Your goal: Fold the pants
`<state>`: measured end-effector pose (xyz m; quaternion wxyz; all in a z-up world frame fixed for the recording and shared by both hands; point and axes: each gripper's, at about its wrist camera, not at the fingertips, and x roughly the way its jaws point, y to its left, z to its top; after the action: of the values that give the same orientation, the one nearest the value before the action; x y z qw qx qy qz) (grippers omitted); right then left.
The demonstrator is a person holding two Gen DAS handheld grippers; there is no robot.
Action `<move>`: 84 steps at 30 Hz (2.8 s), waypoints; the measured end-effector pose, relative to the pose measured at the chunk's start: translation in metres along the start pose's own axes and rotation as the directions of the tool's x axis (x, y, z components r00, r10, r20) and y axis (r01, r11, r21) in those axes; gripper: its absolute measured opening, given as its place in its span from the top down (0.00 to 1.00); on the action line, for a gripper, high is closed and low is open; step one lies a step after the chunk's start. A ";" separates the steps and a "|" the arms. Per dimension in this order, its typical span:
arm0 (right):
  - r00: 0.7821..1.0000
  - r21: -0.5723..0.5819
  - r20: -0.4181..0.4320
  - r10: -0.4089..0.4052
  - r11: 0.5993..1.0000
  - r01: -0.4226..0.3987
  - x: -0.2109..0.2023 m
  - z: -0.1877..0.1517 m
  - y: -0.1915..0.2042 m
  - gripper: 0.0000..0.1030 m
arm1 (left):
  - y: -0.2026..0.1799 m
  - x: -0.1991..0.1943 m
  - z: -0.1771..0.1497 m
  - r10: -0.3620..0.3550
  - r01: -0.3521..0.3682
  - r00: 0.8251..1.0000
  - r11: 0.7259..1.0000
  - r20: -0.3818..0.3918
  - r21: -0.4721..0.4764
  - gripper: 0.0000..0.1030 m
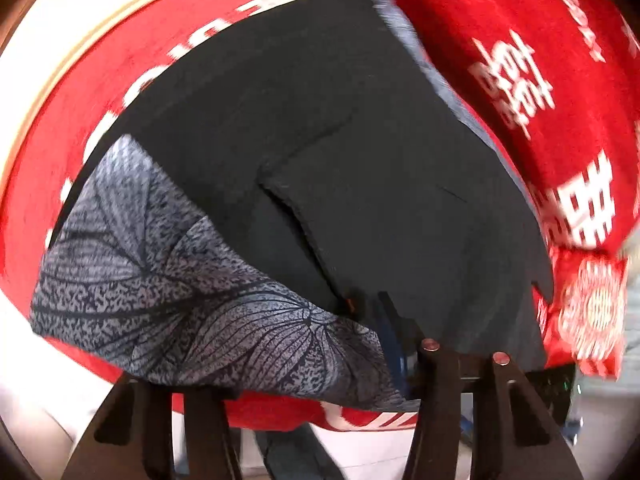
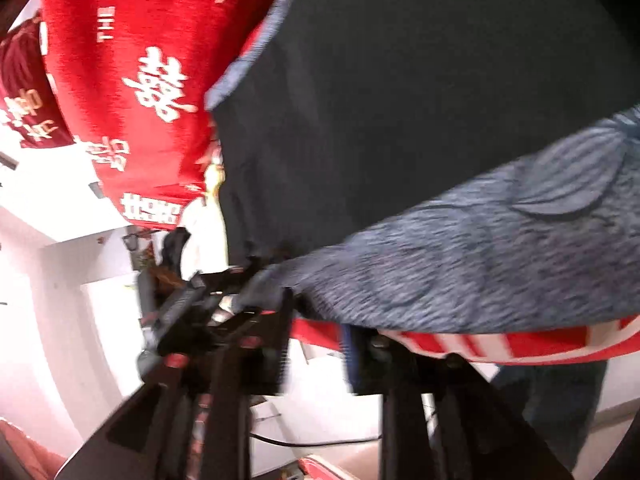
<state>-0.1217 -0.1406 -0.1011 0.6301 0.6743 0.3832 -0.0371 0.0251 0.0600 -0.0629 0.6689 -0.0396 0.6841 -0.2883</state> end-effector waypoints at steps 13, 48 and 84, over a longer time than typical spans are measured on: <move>0.968 0.284 0.230 0.100 0.945 -0.165 -0.062 0.002 -0.069 0.93 | -0.019 -0.007 0.013 0.034 -0.031 0.999 0.997 -0.042 0.076 0.79; 0.965 -0.424 -0.147 -0.218 0.895 0.138 -0.043 0.305 0.124 0.35 | -0.152 -0.011 0.204 0.309 -0.352 0.922 0.921 0.234 0.168 0.24; 0.792 0.140 0.285 -0.540 0.841 0.523 -0.294 0.060 -0.103 0.39 | -0.343 0.089 -0.022 0.181 -0.101 0.983 0.694 -0.037 0.713 0.11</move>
<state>-0.3604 -0.3409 -0.0415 0.6286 0.5416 0.4509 -0.3291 -0.1185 -0.2562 0.0095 0.6164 0.2874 0.5559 -0.4780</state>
